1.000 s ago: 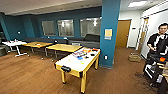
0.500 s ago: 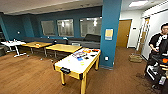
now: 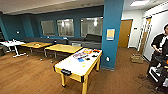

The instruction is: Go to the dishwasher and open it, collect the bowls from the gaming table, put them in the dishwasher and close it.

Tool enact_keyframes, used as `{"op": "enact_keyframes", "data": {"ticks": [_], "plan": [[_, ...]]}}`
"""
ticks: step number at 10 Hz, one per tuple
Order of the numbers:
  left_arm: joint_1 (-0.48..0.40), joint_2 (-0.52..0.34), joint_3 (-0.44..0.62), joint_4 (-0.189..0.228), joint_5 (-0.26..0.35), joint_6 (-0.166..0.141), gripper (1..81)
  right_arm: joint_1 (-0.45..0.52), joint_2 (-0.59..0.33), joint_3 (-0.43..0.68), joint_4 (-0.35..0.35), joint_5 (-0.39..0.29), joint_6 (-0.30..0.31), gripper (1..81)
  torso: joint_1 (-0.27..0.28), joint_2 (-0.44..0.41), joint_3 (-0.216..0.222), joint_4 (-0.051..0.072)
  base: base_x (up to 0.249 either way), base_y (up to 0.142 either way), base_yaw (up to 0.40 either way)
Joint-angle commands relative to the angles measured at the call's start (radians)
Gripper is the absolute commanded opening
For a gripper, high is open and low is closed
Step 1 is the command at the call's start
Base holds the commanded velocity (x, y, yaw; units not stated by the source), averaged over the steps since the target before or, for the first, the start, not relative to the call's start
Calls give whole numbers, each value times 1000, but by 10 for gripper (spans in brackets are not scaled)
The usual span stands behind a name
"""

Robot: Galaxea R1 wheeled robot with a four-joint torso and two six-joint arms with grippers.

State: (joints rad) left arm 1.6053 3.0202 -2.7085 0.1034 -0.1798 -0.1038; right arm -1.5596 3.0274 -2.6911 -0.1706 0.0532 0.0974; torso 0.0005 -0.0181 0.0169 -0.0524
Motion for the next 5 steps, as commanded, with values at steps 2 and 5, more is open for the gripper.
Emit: {"op": "enact_keyframes", "data": {"ticks": [2, 5], "plan": [[-46, -3, 1, 9, 43, 4, 811, 52, 1, 4, -6, -46, -4, 811, 0, 0, 0, 0, 139, 71, 0], [-46, -3, 1, 9, 43, 4, 811, 54, 1, 4, -6, -46, -4, 811, 0, 0, 0, 0, 141, 22, 0]]}}
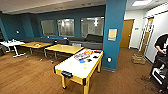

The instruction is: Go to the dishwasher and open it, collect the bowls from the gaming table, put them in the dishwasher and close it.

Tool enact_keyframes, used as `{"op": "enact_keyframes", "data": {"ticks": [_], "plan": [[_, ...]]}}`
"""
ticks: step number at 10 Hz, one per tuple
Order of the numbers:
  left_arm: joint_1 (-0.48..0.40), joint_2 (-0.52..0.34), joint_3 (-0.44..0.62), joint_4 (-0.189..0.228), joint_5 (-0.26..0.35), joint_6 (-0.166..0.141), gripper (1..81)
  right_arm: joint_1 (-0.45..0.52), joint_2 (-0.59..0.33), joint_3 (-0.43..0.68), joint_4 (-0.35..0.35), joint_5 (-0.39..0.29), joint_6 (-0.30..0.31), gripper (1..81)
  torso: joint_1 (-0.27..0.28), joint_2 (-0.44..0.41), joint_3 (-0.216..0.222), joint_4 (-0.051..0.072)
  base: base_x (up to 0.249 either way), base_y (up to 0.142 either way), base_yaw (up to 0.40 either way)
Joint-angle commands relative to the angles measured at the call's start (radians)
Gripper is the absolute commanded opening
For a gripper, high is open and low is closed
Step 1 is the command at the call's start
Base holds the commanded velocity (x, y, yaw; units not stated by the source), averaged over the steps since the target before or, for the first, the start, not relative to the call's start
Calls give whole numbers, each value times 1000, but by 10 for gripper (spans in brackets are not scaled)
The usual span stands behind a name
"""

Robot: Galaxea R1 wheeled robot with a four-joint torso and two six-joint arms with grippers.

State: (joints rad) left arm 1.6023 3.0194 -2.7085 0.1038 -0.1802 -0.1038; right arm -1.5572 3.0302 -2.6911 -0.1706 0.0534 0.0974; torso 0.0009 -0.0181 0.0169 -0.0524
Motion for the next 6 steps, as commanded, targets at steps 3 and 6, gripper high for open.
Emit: {"op": "enact_keyframes", "data": {"ticks": [3, 6], "plan": [[-46, -2, 1, 8, 44, 4, 811, 52, -2, 4, -6, -46, -4, 811, -1, 0, 0, 0, 141, 0, 0], [-46, -2, 1, 8, 44, 4, 811, 53, -2, 4, -6, -46, -4, 811, -1, 0, 0, 0, 141, 67, 0]]}}
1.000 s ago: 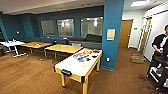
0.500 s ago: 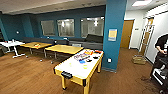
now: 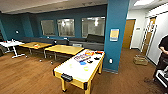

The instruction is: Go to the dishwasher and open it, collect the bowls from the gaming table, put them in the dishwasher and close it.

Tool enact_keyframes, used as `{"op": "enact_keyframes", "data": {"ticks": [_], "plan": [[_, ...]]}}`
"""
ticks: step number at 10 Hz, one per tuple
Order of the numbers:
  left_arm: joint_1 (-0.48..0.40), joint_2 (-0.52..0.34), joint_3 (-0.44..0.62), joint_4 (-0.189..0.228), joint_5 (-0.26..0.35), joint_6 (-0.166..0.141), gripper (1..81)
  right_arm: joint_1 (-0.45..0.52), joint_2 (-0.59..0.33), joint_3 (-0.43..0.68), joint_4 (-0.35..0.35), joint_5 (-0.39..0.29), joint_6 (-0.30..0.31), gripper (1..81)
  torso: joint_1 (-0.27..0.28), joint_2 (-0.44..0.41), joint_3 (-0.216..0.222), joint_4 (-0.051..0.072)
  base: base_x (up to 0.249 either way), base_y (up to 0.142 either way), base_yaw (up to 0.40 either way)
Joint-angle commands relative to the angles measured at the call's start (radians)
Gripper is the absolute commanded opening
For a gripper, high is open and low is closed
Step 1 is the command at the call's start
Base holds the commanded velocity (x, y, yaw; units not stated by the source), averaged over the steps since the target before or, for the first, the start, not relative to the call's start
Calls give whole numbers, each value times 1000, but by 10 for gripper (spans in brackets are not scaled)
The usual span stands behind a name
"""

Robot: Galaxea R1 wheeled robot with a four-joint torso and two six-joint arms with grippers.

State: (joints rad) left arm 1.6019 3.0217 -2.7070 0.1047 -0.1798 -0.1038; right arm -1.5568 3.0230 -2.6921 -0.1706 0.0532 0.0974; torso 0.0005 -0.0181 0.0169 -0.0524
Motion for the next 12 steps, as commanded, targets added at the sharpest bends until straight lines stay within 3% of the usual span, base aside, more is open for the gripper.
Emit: {"op": "enact_keyframes", "data": {"ticks": [1, 12], "plan": [[-46, -4, 0, 6, 43, 4, 811, 53, 6, 5, -6, -46, -4, 811, 0, 0, 0, 0, 141, 73, 0], [-46, -3, 0, 6, 43, 4, 811, 46, 12, 5, -7, -44, -4, 811, 0, 0, 0, 0, 138, 79, 0]]}}
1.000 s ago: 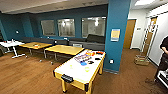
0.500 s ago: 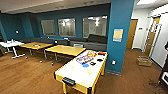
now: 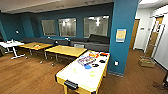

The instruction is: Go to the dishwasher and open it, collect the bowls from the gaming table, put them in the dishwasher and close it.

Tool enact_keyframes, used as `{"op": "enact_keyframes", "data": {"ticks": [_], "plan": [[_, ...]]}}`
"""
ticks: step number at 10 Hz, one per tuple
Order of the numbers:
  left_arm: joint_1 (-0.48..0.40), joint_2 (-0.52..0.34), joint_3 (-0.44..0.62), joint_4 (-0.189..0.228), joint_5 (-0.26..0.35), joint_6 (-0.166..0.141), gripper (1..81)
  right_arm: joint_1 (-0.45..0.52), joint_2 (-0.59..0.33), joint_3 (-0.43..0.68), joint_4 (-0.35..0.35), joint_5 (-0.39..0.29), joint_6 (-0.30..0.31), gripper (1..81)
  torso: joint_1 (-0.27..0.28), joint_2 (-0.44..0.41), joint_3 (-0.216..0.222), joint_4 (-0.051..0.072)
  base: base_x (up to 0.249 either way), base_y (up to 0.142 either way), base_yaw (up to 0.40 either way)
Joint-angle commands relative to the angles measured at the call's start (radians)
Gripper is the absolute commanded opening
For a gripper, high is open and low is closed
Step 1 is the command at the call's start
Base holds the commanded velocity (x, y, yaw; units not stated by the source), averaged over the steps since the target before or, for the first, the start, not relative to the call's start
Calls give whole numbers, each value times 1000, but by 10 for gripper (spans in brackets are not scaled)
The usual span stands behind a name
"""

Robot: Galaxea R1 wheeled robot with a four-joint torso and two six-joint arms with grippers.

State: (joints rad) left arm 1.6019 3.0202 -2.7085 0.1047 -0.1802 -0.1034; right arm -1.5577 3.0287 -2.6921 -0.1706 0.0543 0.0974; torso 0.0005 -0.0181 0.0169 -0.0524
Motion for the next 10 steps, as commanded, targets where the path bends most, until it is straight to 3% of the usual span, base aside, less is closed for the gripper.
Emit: {"op": "enact_keyframes", "data": {"ticks": [1, 10], "plan": [[-46, -1, 1, 6, 44, 4, 811, 47, 6, 5, -7, -47, -4, 811, 0, 0, 0, 0, 138, 91, 0], [-46, 2, 1, 7, 45, 4, 811, 49, 6, 5, -7, -47, -4, 811, 0, 0, 0, 0, 138, 102, 0]]}}
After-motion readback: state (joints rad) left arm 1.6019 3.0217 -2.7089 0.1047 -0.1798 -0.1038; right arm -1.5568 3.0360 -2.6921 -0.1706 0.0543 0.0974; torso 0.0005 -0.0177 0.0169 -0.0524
